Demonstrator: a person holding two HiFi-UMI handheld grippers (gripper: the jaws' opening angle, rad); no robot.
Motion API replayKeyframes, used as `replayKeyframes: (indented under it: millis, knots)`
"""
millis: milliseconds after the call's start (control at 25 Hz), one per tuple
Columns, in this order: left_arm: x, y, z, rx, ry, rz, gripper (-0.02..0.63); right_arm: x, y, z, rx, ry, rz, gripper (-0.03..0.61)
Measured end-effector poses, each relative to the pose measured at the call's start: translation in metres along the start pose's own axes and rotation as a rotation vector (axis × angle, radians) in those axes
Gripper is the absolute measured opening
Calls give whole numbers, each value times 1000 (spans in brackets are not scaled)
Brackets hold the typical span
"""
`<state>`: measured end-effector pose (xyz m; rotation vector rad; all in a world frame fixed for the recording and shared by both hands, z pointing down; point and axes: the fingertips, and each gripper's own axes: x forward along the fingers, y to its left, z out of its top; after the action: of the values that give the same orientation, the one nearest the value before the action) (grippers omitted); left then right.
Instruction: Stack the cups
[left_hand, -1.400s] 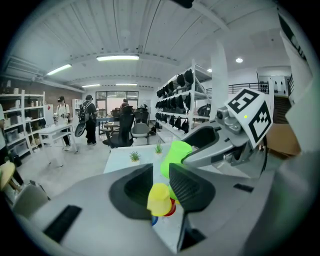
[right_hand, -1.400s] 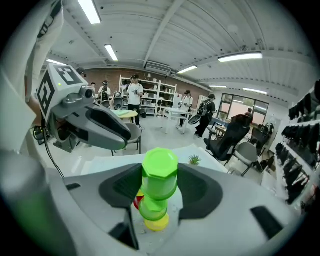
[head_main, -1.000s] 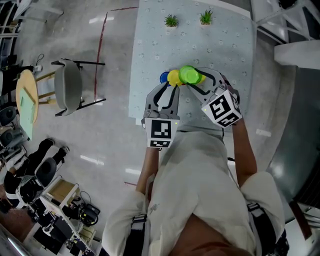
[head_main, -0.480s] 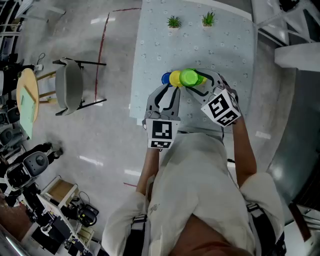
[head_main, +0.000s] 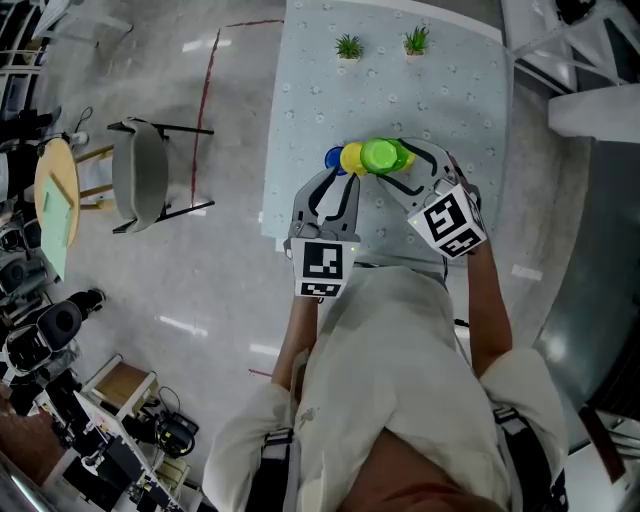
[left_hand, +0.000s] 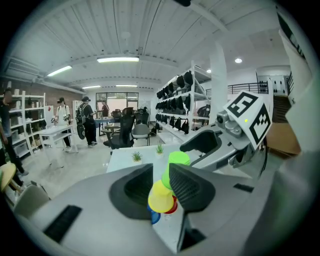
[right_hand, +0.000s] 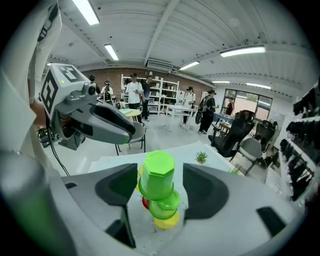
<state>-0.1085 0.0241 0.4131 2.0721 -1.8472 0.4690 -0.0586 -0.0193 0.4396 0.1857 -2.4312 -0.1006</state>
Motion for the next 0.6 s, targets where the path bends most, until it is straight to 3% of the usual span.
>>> replayKeyframes:
  millis: [600]
  knots:
    - [-14,-1,39,76,-164,-81,106,-51,-7,36,157,-255,-304,120]
